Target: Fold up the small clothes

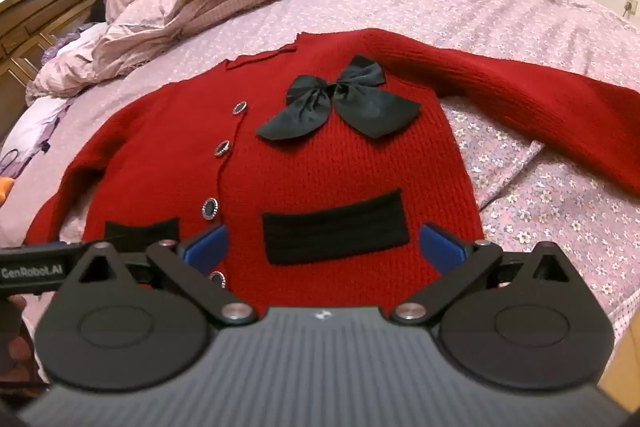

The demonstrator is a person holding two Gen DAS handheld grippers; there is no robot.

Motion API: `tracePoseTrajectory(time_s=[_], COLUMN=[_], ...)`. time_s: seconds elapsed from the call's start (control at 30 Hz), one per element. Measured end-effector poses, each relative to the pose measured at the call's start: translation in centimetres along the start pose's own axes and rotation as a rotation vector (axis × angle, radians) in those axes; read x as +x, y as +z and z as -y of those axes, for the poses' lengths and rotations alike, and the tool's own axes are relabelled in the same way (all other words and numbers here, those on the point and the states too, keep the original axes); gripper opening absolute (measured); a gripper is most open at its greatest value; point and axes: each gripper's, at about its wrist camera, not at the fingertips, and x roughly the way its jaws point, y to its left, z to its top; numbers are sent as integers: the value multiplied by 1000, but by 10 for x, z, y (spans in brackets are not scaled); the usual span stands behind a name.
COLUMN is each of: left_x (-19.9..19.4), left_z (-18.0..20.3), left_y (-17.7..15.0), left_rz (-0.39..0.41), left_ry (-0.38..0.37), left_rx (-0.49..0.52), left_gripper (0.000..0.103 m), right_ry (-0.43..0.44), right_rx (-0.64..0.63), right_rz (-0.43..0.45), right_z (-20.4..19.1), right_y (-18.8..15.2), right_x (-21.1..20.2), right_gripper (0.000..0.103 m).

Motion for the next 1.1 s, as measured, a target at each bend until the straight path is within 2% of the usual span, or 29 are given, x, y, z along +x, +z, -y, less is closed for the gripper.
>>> tracePoseTrajectory(time_s=[0.1, 0.2, 1.1], left_x=[-6, 2, 0], left_z=[-7, -6, -3], left_y=[-2, 2, 2], left_rz=[13, -28, -24], left_ry=[-22, 0, 24], left_rx=[-27, -14, -11], left_gripper=[103, 103, 103], right_ry=[10, -20, -16], right_rx=[-7, -13, -7], right_rz=[1, -14, -27], right_z=[2, -3, 0], right_y=[0, 1, -3], right_x=[-2, 0, 5], right_gripper=[103, 103, 103])
